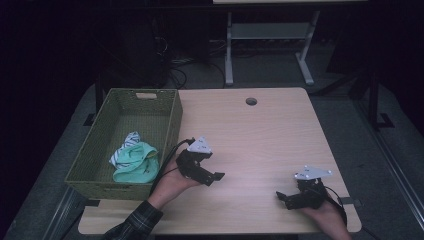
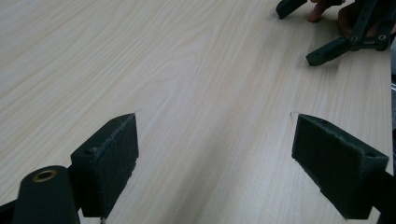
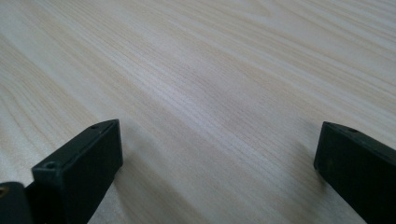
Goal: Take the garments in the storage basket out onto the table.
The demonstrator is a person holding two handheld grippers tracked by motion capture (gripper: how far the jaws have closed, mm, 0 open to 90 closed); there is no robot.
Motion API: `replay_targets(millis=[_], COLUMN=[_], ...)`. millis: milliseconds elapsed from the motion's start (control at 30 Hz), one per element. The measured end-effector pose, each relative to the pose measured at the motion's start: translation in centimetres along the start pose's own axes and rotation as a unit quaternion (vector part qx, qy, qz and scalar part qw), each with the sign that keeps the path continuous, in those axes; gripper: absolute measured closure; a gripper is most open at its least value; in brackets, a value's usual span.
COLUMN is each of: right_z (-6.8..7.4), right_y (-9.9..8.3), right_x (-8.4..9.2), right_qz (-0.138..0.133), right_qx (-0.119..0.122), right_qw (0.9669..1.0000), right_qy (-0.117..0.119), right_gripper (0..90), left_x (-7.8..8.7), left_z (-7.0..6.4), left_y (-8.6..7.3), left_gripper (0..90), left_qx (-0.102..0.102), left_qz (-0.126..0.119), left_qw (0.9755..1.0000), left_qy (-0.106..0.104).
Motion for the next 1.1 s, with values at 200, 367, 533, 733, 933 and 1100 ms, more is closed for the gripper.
replay_targets(millis=[200,367,533,733,933,1100], right_z=[0.0,0.0,0.0,0.0,0.0,0.0], right_y=[0.0,0.0,0.0,0.0,0.0,0.0], right_x=[0.0,0.0,0.0,0.0,0.0,0.0], right_qz=[0.000,0.000,0.000,0.000,0.000,0.000], right_qx=[0.000,0.000,0.000,0.000,0.000,0.001], right_qw=[1.0000,1.0000,1.0000,1.0000,1.0000,1.0000], right_qy=[0.000,0.000,0.000,0.000,0.000,0.000], right_gripper=[0.7,0.7,0.7,0.6,0.7,0.7], left_x=[0.4,0.6,0.8,1.1,1.4,1.6], left_z=[0.2,0.2,0.4,0.5,0.8,1.0], left_y=[0.6,0.9,1.2,1.6,1.9,2.1], left_gripper=[13.9,13.9,13.9,13.9,13.9,13.9], left_qx=[-0.001,-0.002,-0.002,-0.002,-0.002,-0.001], left_qz=[-0.003,-0.006,-0.006,-0.009,-0.007,-0.007], left_qw=[1.0000,1.0000,1.0000,0.9999,0.9999,0.9999], left_qy=[-0.001,-0.002,-0.003,-0.004,-0.007,-0.007])
Point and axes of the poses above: each handheld gripper's, and its own axes: x roughly backward along the jaws, y roughly out of its top, z roughly to its left, the point moved 2 cm from there along -x, roughly forward along the jaws, and after that the axes turned 11 degrees about -z, right-handed, at the moved point
